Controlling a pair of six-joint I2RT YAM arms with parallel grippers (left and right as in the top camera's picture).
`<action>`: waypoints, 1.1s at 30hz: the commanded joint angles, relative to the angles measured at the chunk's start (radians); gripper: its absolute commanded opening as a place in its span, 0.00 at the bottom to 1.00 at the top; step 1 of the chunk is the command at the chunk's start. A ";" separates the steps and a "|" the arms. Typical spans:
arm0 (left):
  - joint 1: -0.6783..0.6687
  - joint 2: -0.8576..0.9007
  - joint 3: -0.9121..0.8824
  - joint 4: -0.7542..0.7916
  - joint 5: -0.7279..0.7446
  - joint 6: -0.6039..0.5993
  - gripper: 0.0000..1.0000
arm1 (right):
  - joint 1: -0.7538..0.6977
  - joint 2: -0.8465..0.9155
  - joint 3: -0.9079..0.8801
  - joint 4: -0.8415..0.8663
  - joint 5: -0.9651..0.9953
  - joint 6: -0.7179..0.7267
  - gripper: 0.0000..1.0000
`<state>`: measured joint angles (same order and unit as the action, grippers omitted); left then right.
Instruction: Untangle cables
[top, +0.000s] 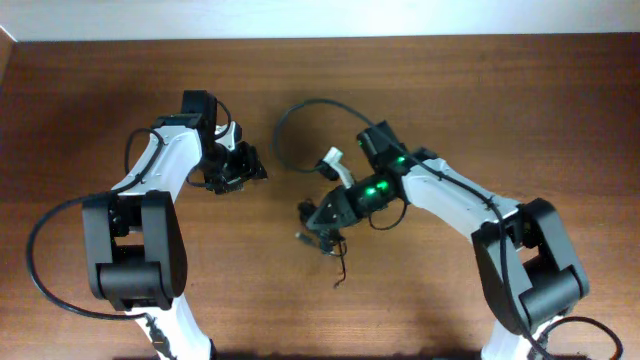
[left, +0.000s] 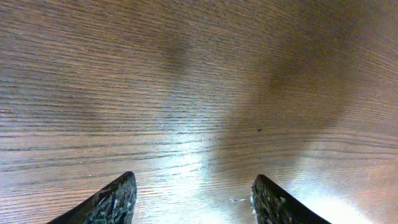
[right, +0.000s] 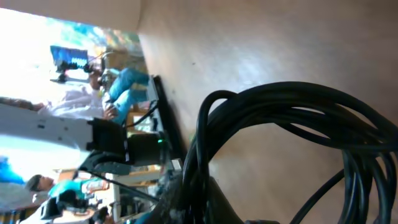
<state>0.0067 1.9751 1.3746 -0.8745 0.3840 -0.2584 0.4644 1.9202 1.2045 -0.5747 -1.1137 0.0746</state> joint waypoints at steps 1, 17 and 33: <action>0.000 0.009 0.006 0.002 -0.008 -0.010 0.61 | -0.034 0.005 -0.027 0.005 0.089 0.019 0.13; 0.000 0.009 0.005 0.002 -0.008 -0.010 0.61 | -0.020 0.006 -0.030 -0.002 0.314 0.063 0.24; 0.000 0.009 0.004 0.002 -0.019 -0.011 0.62 | 0.337 0.006 -0.030 0.236 0.943 0.282 0.39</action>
<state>0.0067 1.9751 1.3746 -0.8742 0.3759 -0.2588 0.7647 1.9202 1.1782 -0.3481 -0.3622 0.3447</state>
